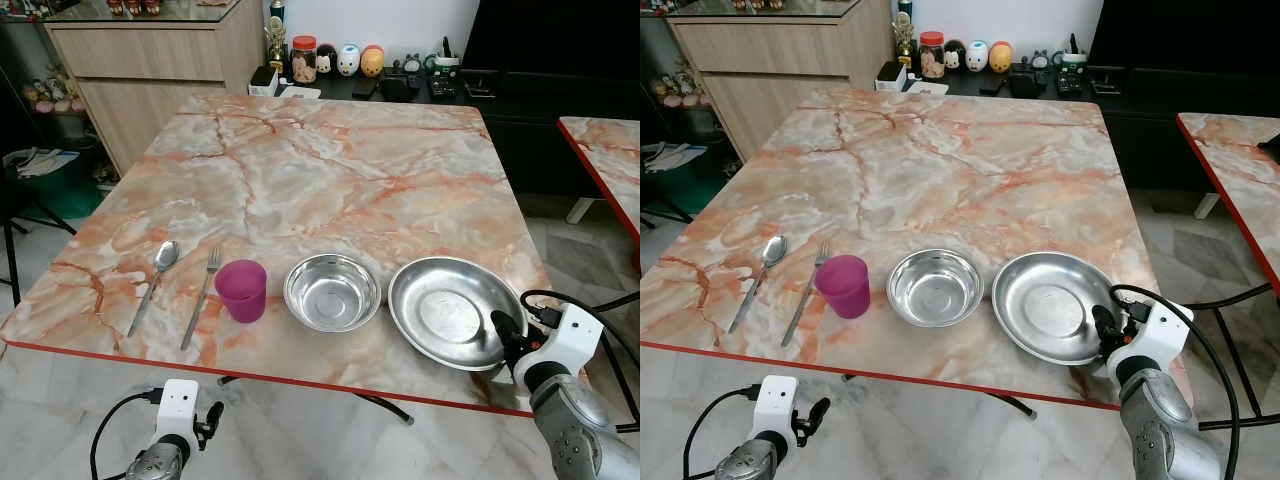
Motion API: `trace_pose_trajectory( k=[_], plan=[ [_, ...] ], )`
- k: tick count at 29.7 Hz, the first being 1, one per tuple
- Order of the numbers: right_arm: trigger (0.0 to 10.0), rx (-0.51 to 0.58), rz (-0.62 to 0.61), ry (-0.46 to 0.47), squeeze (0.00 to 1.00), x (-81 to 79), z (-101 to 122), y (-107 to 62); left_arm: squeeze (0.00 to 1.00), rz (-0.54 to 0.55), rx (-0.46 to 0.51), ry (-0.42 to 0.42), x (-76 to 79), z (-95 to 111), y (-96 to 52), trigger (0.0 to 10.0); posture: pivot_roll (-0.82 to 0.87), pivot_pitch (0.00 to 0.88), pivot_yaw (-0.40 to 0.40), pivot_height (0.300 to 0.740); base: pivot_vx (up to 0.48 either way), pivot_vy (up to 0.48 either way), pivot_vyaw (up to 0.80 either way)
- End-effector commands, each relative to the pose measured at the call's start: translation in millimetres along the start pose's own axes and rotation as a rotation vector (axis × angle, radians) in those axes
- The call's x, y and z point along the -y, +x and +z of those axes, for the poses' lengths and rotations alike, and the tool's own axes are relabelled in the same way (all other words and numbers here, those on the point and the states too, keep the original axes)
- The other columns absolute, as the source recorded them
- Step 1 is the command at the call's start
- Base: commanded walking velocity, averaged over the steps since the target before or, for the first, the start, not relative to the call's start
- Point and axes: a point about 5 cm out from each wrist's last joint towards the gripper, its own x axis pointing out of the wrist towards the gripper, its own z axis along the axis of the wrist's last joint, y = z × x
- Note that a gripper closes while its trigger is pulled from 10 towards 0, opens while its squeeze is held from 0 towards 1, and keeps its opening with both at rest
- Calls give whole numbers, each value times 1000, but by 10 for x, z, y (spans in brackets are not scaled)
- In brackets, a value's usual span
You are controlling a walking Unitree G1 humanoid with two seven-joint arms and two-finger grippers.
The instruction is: Setting the table
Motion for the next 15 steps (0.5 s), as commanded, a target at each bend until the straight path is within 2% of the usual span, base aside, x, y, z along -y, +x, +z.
trace_pose_trajectory(
  k=[1, 11, 12, 13, 14, 15],
  plan=[
    [10000, -30, -4, -6, 0, -4, -65, 3, 0, -10, -1, 18, 16, -19, -11, 10000, -15, 48, -14, 740, 0, 0, 0],
    [10000, -29, 2, -3, 0, -26, -62, 7, 0, -15, 1, 27, 20, -15, -9, 10000, -12, 53, -15, 740, 0, 0, 0],
    [10000, -21, 4, 1, 588, -27, -50, 7, 0, -16, 1, 27, 22, -14, -9, 10000, -12, 53, -15, 740, 0, 0, 0],
    [10000, -20, 4, 2, 933, -28, -48, 6, 0, -16, 1, 27, 22, -14, -9, 10000, -12, 53, -15, 740, 0, 0, 0],
    [10000, -18, 1, -5, 1000, -23, -44, 6, 0, -16, 1, 27, 22, -14, -8, 10000, -12, 53, -15, 740, 0, 0, 0],
    [10000, -16, -2, -10, 1000, -20, -41, 5, 0, -16, 1, 27, 23, -14, -8, 10000, -12, 53, -15, 740, 0, 0, 0]
  ],
)
